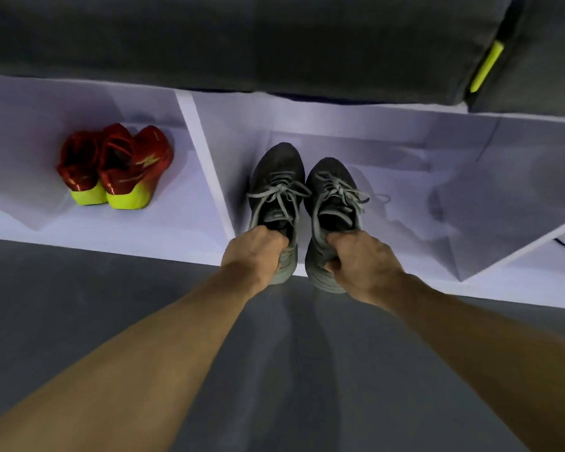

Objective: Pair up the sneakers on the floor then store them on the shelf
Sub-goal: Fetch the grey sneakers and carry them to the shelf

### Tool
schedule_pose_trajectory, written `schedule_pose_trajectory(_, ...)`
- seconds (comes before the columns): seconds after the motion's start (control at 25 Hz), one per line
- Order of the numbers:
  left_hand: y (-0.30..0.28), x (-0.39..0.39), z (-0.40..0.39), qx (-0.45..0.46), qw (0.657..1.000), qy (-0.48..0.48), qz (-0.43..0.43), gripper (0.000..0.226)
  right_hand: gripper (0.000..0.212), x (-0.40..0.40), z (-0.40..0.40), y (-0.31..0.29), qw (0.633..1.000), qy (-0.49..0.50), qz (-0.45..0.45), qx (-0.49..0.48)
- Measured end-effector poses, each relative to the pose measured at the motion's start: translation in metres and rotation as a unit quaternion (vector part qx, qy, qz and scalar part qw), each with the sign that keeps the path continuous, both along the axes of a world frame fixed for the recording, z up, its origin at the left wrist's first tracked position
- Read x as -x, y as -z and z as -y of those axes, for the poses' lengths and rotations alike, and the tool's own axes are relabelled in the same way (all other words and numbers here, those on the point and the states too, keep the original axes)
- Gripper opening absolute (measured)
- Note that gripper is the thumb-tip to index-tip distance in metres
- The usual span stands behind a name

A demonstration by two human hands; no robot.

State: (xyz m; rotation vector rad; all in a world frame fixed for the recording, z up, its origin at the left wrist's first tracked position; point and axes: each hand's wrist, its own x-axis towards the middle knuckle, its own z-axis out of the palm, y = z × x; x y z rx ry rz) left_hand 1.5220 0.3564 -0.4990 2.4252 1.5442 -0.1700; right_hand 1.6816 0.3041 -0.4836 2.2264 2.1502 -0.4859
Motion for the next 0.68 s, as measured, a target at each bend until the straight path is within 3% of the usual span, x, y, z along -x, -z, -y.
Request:
schedule_pose_trajectory(0.28,0.052,-0.027,-0.074,-0.007,0.998,-0.044,0.047,0.022,0.016,-0.013,-0.067,0.044,1.000,0.010,0.022,-0.014)
schedule_pose_trajectory(0.44,0.071,-0.035,-0.112,0.008,0.986,-0.079,0.147,0.026,0.018,-0.020,-0.098,0.053,0.999,0.018,-0.004,-0.028)
schedule_pose_trajectory(0.56,0.082,-0.042,-0.129,0.051,0.959,-0.138,0.244,0.033,0.024,-0.021,-0.114,0.058,0.999,0.018,0.000,-0.048)
schedule_pose_trajectory(0.68,0.082,-0.046,-0.137,0.059,0.957,-0.142,0.247,0.041,0.027,-0.025,-0.122,0.063,0.998,0.026,0.006,-0.051)
